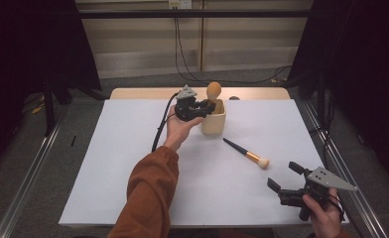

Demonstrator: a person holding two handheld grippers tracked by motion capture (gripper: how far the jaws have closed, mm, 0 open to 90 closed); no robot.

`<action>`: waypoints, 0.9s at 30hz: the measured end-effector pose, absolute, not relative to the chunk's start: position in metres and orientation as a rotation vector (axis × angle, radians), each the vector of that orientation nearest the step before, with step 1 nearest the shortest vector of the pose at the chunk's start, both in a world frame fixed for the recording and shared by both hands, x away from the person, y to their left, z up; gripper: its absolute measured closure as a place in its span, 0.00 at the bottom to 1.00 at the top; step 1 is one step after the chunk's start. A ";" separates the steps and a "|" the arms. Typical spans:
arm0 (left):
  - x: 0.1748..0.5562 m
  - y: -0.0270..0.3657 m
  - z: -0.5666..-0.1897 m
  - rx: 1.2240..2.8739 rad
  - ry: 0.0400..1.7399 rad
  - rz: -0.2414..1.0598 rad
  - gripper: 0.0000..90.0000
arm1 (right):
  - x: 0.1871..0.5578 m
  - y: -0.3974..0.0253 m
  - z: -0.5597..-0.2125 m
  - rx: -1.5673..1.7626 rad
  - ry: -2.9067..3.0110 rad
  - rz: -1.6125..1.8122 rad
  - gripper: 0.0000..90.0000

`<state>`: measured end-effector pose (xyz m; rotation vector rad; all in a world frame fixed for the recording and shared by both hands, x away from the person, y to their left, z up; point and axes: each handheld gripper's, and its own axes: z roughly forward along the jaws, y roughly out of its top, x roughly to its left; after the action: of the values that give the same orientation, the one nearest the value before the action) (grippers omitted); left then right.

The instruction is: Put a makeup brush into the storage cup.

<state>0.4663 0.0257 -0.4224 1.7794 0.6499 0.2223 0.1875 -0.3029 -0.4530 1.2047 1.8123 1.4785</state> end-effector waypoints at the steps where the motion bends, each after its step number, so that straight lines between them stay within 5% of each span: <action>1: 0.466 0.026 -0.423 1.775 0.653 0.219 0.74 | 0.187 -0.303 -0.453 1.205 1.813 1.477 0.00; 16: 0.461 0.031 -0.420 1.767 0.666 0.268 0.55 | 0.187 -0.303 -0.453 1.209 1.808 1.476 0.00; 27: 0.453 0.038 -0.418 1.764 0.717 0.286 0.17 | 0.187 -0.303 -0.453 1.210 1.817 1.476 0.00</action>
<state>0.4535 0.0380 -0.4185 1.7637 0.7166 0.2857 0.1867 -0.3026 -0.4531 1.2100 1.8173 1.4762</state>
